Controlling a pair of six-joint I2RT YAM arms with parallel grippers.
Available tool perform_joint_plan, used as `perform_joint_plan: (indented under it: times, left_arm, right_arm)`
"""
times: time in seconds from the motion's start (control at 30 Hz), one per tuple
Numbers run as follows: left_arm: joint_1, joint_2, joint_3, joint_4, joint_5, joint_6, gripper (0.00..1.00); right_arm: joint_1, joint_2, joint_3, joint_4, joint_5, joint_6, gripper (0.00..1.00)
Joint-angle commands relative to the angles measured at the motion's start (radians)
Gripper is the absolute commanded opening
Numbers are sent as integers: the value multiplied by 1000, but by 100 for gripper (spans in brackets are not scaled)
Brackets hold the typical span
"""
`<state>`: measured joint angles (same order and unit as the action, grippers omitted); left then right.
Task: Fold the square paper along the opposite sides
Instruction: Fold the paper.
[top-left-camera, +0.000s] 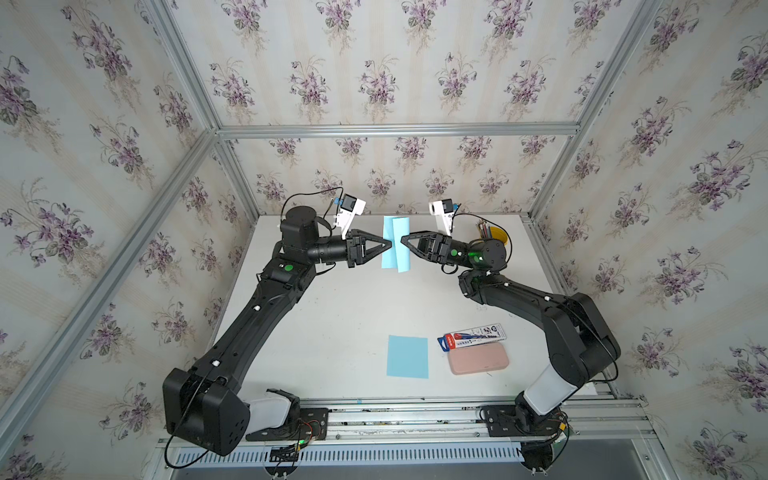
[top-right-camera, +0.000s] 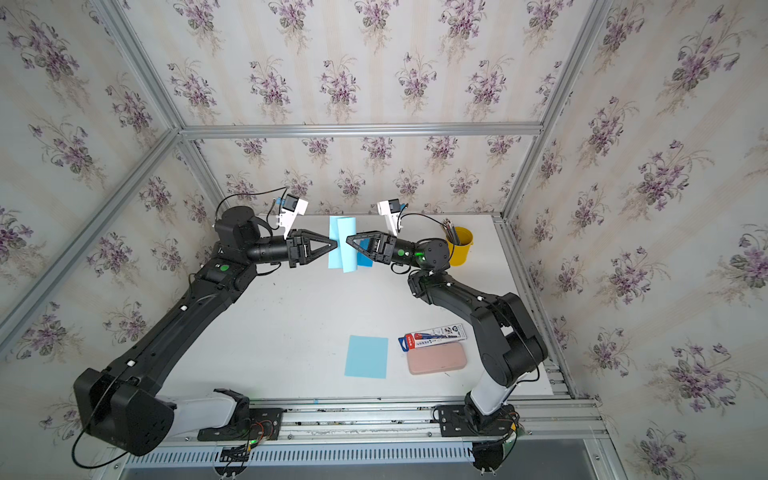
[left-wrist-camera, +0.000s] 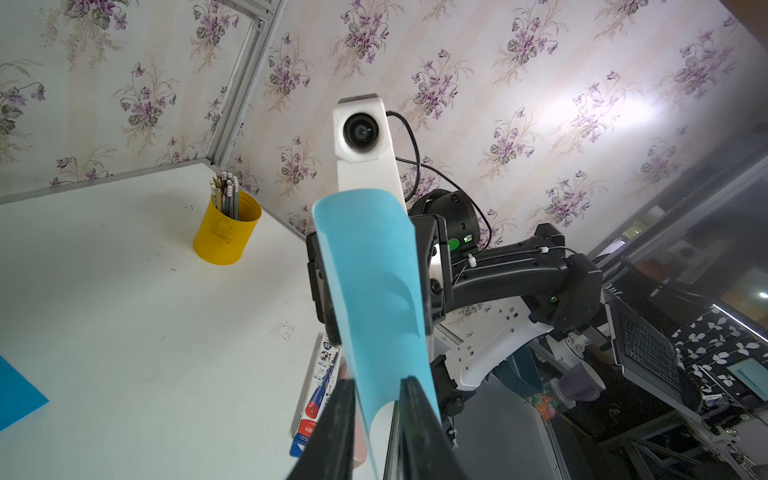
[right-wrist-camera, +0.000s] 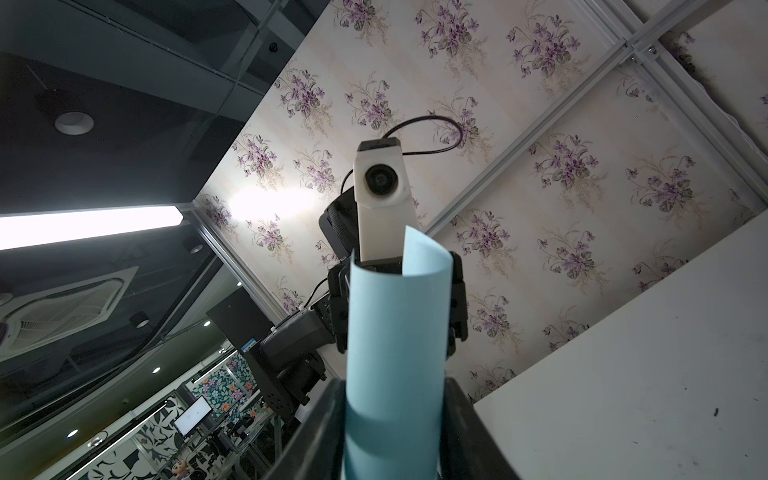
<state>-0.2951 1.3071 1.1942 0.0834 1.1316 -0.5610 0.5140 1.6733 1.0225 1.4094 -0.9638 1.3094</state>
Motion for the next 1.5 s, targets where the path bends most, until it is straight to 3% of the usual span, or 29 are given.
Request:
perform_joint_plan:
  times: [0.0, 0.93, 1.47]
  left_arm:
    - [-1, 4, -9, 99, 26, -54, 25]
    - [-21, 18, -13, 99, 17, -57, 26]
    - [-22, 31, 2, 50, 0, -21, 25]
  right_arm:
    - [1, 8, 13, 26, 14, 7, 39]
    - [10, -13, 0, -69, 79, -61, 34]
    - [67, -81, 4, -306, 132, -247, 34]
